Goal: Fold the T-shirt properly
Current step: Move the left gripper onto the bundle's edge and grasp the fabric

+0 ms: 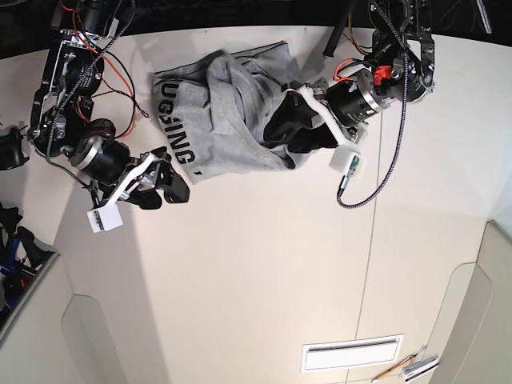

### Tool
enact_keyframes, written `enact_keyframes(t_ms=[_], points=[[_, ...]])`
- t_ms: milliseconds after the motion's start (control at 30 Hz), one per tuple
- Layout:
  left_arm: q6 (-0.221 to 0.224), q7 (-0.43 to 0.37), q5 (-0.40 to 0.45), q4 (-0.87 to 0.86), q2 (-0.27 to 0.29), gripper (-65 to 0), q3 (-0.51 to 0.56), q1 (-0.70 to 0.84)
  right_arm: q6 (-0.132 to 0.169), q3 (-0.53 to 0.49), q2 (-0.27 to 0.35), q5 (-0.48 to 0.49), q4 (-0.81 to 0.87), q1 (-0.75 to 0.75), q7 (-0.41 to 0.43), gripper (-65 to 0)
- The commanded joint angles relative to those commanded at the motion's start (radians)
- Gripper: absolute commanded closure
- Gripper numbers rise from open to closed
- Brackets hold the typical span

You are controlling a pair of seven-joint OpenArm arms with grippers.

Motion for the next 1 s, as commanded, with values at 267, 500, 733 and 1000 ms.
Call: enact_keyframes(t_ms=[267,500,733,1000], points=[[0.019,-0.006,0.015,-0.135,0.05,-38.7,0.0,-0.075,0.0,0.0,0.0,0.005,0.0,0.0,0.0,-37.1],[0.026,-0.012,0.058,-0.135,0.05,-31.6,0.0,-0.082,0.0,0.0,0.0,0.005,0.0,-0.001,-0.008,-37.1],[0.056,-0.029,0.138,-0.135,0.05,-19.4,0.0,-0.116,0.0,0.0,0.0,0.02,0.0,0.0,-0.011,-37.1],[0.056,-0.034,0.193,-0.135,0.05,0.0,0.0,-0.121,0.0,0.0,0.0,0.019,0.0,-0.001,-0.015,-37.1]])
